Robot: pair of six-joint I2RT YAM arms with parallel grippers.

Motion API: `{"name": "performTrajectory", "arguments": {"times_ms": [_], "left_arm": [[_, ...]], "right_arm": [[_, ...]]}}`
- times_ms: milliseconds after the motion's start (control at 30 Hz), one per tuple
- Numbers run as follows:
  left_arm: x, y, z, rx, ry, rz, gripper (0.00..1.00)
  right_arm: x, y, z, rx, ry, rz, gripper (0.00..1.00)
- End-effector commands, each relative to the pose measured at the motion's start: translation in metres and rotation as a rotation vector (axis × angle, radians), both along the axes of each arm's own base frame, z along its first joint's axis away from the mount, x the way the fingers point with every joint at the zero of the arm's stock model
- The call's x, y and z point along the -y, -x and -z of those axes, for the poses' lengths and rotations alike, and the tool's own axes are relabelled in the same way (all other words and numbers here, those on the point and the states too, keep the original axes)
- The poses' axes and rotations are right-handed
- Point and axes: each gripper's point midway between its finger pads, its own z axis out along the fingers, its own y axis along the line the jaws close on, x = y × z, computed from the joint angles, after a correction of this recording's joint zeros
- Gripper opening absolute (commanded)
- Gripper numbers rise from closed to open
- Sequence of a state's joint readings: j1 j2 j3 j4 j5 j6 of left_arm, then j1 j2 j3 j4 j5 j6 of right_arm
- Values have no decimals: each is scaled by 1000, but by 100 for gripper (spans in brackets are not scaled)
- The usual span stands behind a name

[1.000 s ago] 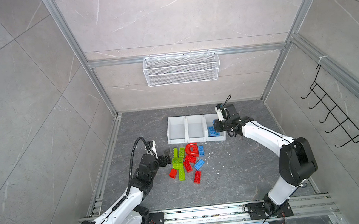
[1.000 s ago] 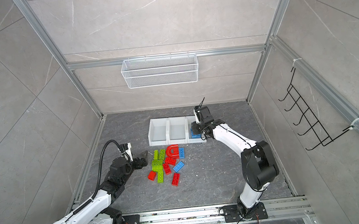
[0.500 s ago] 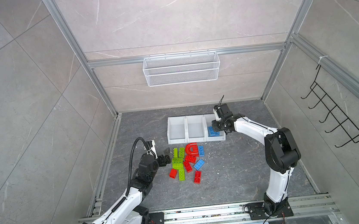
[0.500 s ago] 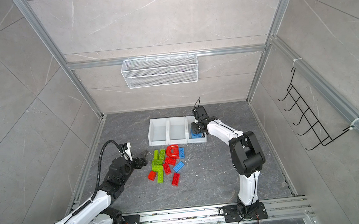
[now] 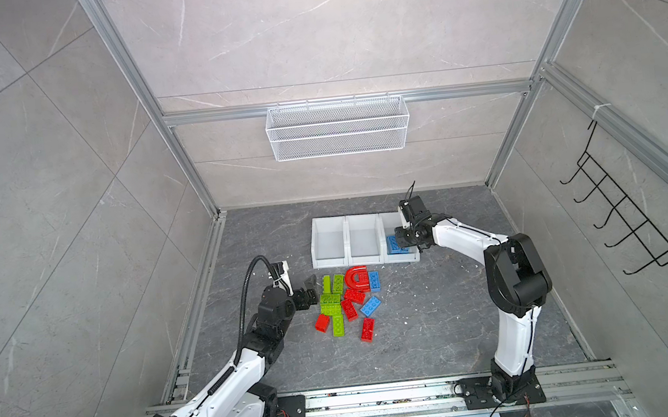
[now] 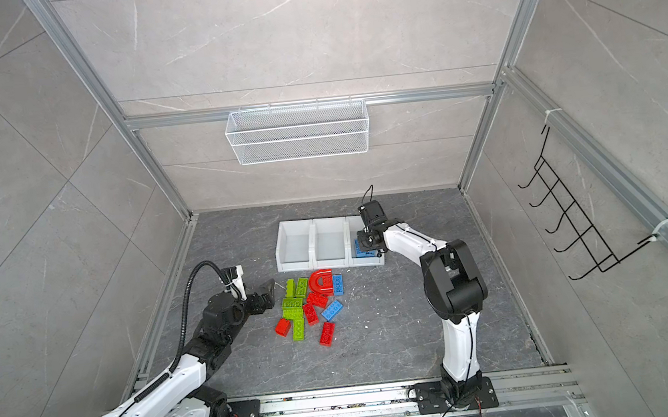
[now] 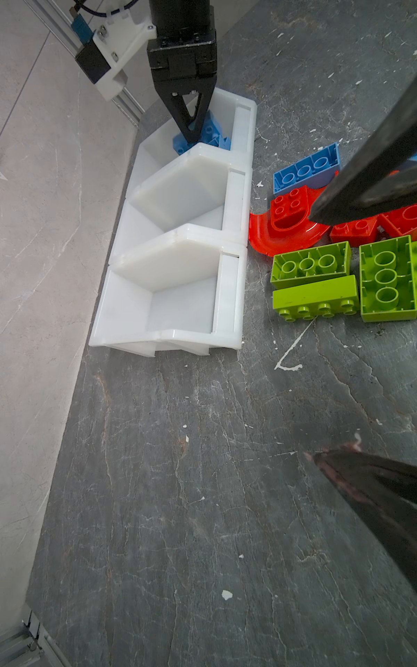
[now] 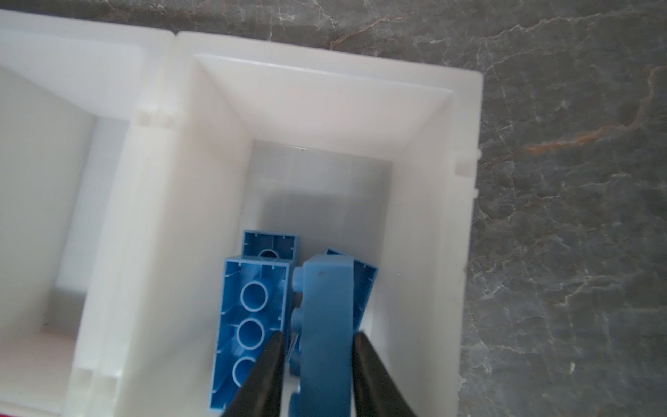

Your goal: Sort the legos into containers by color

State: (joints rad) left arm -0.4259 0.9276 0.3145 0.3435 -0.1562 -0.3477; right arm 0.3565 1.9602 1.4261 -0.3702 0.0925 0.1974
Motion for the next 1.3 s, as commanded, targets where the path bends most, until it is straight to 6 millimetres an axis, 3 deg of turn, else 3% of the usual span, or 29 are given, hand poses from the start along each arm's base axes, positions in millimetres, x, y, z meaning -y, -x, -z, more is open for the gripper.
{"name": "performTrajectory", "arguments": {"times_ms": [0,167,333,433,567,667,967,1267], "left_arm": [[0,-5,-16,58,14,-8,99],[1,-5,-16,55,17,-2,99],[1,-4,-17,59,20,-2,99],[1,-4,-18,62,25,1,99],[2,-4,-17,58,25,0,99],[2,-5,-17,56,26,3,99],[2,-6,-15,52,16,-2,99],[2,-6,-15,52,14,-2,99]], "right_arm": [[-2,2,-10,5,-26,6,44],[-3,18,-45,64,-92,-4,46],[-19,62,-70,103,-238,-44,49],[-45,100,-63,65,-280,-125,51],[-80,150,-33,-22,-244,-224,54],[-94,172,-13,-84,-205,-250,56],[-115,167,19,-100,-137,-265,55],[-119,150,41,-99,-73,-259,55]]}}
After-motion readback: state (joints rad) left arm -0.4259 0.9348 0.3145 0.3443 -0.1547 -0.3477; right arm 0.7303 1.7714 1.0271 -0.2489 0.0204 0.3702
